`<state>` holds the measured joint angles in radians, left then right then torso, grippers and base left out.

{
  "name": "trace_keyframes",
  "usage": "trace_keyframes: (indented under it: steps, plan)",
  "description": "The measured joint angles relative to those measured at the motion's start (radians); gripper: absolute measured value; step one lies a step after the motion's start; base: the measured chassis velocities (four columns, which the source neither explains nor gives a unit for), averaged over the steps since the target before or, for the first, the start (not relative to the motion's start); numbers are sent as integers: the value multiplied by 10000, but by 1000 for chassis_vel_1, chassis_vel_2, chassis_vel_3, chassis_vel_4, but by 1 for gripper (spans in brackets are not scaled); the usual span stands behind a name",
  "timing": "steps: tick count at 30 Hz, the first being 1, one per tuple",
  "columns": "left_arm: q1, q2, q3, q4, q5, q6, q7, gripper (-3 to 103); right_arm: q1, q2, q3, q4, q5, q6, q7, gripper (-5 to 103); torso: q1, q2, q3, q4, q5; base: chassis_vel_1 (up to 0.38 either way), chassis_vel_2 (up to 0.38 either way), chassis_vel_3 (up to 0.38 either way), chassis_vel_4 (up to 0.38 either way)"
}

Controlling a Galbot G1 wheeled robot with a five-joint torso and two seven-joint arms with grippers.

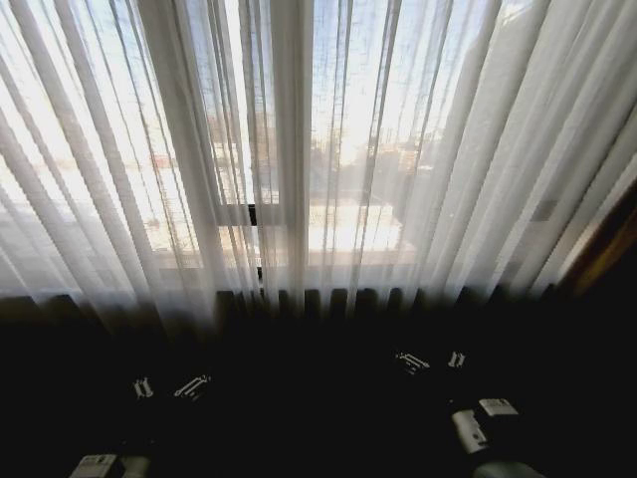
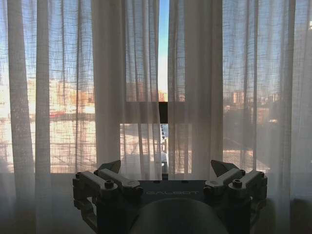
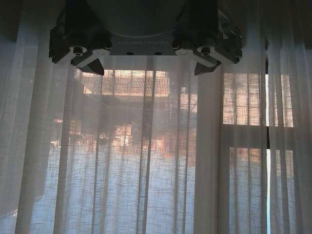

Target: Open the curtains by pulling them apart, changing their state from closed to fully open.

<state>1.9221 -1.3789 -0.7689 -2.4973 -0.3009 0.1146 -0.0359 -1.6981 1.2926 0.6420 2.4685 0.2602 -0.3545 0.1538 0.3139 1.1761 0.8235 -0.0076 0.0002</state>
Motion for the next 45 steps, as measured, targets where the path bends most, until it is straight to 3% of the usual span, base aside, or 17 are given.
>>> trace_keyframes:
  steps: [45]
  plan:
    - [115, -131, 9, 235, 70, -406, 23, 100, -73, 65, -194, 12, -201, 51, -201, 100, 1, -1, 1, 0, 1, -210, 201, 204, -197]
